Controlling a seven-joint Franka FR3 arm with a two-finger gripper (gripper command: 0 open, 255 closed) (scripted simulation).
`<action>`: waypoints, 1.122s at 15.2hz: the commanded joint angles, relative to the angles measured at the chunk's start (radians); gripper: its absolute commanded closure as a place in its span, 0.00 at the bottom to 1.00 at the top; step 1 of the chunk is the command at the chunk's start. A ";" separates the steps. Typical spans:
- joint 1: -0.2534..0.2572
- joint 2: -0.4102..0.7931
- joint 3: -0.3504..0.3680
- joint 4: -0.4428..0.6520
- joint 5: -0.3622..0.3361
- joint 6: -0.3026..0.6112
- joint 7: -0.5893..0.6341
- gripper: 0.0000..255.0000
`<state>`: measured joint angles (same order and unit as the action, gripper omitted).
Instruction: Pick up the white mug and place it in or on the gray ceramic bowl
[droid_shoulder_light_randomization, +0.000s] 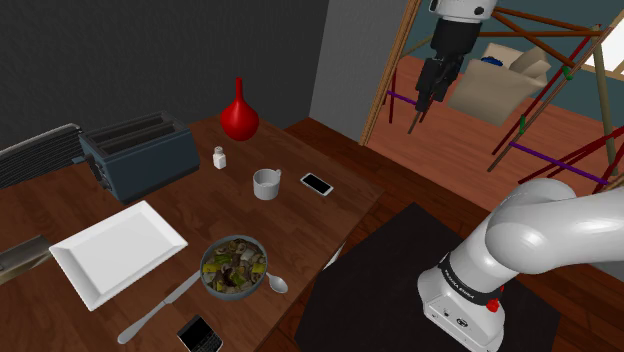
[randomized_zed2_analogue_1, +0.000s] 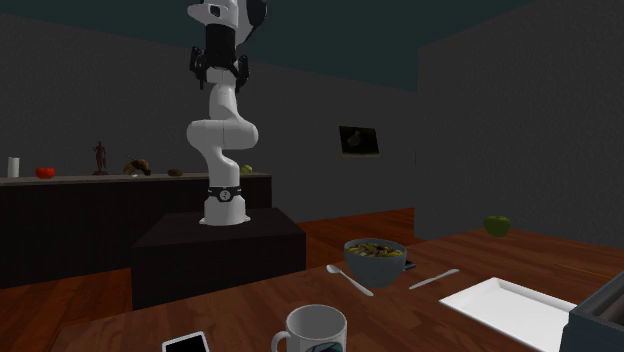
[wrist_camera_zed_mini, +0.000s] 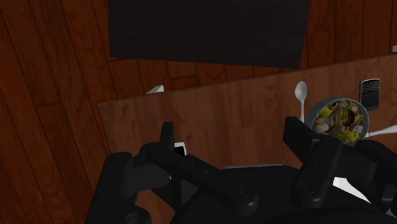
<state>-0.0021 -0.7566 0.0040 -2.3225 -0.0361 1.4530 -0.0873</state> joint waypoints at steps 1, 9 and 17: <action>0.000 0.000 0.000 0.000 0.000 0.000 0.000 0.00; 0.026 0.151 0.046 -0.112 0.029 0.291 0.045 0.00; 0.045 0.387 0.094 -0.132 0.037 0.573 0.091 0.00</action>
<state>0.0427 -0.3997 0.0947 -2.4498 0.0022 1.9859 0.0018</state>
